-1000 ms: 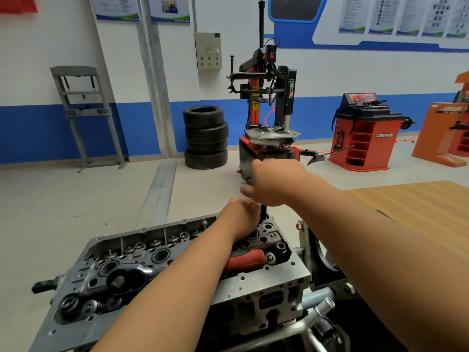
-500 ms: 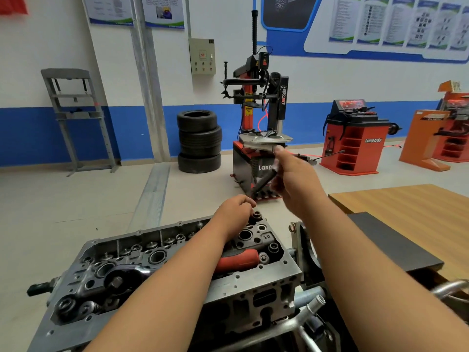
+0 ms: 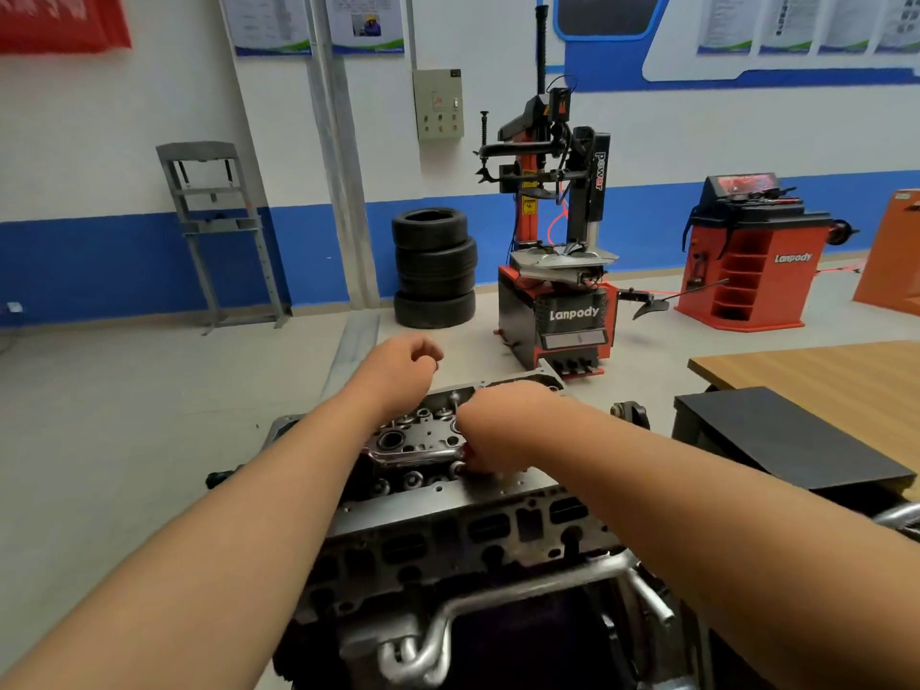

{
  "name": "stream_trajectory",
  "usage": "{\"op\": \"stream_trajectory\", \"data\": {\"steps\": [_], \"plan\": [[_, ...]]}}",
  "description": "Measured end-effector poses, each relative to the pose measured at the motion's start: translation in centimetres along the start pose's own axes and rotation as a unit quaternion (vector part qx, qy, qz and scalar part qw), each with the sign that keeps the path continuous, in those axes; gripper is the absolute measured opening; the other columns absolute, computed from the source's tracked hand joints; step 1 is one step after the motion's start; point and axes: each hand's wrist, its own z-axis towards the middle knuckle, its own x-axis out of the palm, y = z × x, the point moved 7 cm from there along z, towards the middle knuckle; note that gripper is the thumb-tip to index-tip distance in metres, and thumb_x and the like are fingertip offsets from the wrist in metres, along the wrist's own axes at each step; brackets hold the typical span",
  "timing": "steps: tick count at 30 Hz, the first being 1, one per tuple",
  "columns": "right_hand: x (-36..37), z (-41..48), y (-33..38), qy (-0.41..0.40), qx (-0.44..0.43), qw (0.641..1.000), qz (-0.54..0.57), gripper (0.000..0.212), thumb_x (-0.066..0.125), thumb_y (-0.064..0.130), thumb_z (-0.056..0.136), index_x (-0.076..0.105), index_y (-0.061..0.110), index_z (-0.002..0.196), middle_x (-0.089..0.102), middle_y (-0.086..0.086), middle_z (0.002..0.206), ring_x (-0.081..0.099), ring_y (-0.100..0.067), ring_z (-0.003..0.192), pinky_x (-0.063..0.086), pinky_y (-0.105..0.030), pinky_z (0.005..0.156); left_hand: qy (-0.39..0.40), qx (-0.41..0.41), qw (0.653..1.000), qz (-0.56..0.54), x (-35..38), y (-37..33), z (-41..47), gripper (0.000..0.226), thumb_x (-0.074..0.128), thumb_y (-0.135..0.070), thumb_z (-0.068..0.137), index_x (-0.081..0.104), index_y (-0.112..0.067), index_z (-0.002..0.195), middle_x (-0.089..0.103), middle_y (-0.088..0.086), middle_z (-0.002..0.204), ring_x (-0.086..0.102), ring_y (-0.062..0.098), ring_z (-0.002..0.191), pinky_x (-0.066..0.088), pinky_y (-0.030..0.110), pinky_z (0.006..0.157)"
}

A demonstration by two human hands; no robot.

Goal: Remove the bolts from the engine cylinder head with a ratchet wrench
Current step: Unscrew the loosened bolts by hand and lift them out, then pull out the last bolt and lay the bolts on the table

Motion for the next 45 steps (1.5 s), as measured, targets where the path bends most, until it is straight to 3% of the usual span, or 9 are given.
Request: {"op": "stream_trajectory", "data": {"steps": [7,12,17,21,25,29,36,41,45], "plan": [[-4.4,-5.0,-3.3,-0.095,0.013,0.991,-0.095,0.040,0.061,0.042,0.079,0.037,0.020,0.056,0.044,0.004,0.058,0.042,-0.015,0.049,0.029,-0.023,0.043,-0.043,0.009,0.998,0.036,-2.0,-1.0,-3.9,0.016,0.047,-0.023,0.095,0.059,-0.033,0.096,0.063,-0.008,0.096,0.055,0.003,0.077,0.040,0.020,0.061],[1.5,-17.4,-13.1,0.011,0.193,0.974,0.115,0.041,0.064,0.055,0.074,0.054,0.017,0.060,0.054,0.004,0.061,0.051,-0.013,0.056,0.035,-0.025,0.048,0.063,0.114,0.991,0.040,9.2,-10.1,-5.5,0.018,0.054,-0.026,0.092,0.065,-0.028,0.106,0.061,-0.001,0.114,0.056,0.017,0.103,0.042,0.028,0.089],[13.4,-37.5,-18.4,-0.024,0.395,0.796,0.458,0.032,0.069,0.041,0.078,0.071,0.010,0.069,0.058,0.007,0.048,0.048,-0.002,0.043,0.038,-0.023,0.050,0.244,0.257,0.934,0.043,26.9,-23.1,-14.3,0.039,0.055,-0.026,0.090,0.058,-0.020,0.129,0.039,0.004,0.148,0.036,0.021,0.137,0.026,0.028,0.112],[20.7,-51.2,-19.7,-0.061,0.559,0.675,0.477,0.041,0.066,0.049,0.077,0.064,0.016,0.052,0.057,0.005,0.047,0.047,-0.006,0.042,0.036,-0.022,0.048,0.376,0.333,0.865,-0.008,36.3,-33.0,-25.3,0.044,0.055,-0.030,0.091,0.054,-0.019,0.133,0.047,0.001,0.142,0.047,0.018,0.128,0.031,0.019,0.095],[25.3,-61.2,-21.8,-0.107,0.691,0.568,0.434,0.043,0.067,0.043,0.076,0.056,0.013,0.048,0.056,0.000,0.046,0.048,-0.013,0.043,0.031,-0.021,0.040,0.440,0.397,0.805,-0.010,40.1,-38.3,-33.4,0.036,0.051,-0.025,0.087,0.063,-0.021,0.122,0.061,0.005,0.126,0.056,0.020,0.115,0.046,0.032,0.097],[29.2,-68.4,-23.4,-0.120,0.796,0.465,0.370,0.035,0.065,0.040,0.084,0.061,0.008,0.074,0.060,-0.010,0.072,0.056,-0.025,0.066,0.036,-0.028,0.053,0.427,0.418,0.800,0.063,42.2,-38.7,-34.6,0.036,0.050,-0.027,0.089,0.061,-0.022,0.123,0.059,0.004,0.125,0.043,0.022,0.124,0.041,0.041,0.103],[31.0,-76.1,-25.8,-0.269,0.812,0.296,0.425,0.024,0.052,0.017,0.088,0.058,0.002,0.106,0.052,-0.013,0.077,0.048,-0.025,0.062,0.037,-0.027,0.054,0.423,0.397,0.808,0.106,44.9,-38.2,-33.2,0.039,0.047,-0.026,0.092,0.055,-0.021,0.130,0.052,0.002,0.133,0.039,0.021,0.127,0.038,0.038,0.105],[30.4,-78.6,-27.0,-0.440,0.751,0.269,0.412,0.026,0.046,0.012,0.091,0.056,0.013,0.115,0.056,-0.016,0.119,0.049,-0.026,0.097,0.037,-0.035,0.081,0.436,0.405,0.798,0.096,46.2,-38.2,-34.2,0.040,0.048,-0.027,0.092,0.054,-0.023,0.131,0.051,-0.001,0.133,0.039,0.018,0.127,0.038,0.037,0.105],[32.0,-79.0,-25.2,-0.409,0.798,0.273,0.347,0.047,0.039,0.010,0.093,0.041,0.017,0.140,0.048,-0.008,0.138,0.046,-0.030,0.121,0.033,-0.030,0.086,0.444,0.407,0.791,0.106,47.0,-37.3,-34.2,0.038,0.048,-0.029,0.093,0.055,-0.024,0.130,0.051,-0.003,0.134,0.038,0.016,0.129,0.037,0.034,0.105]]}}
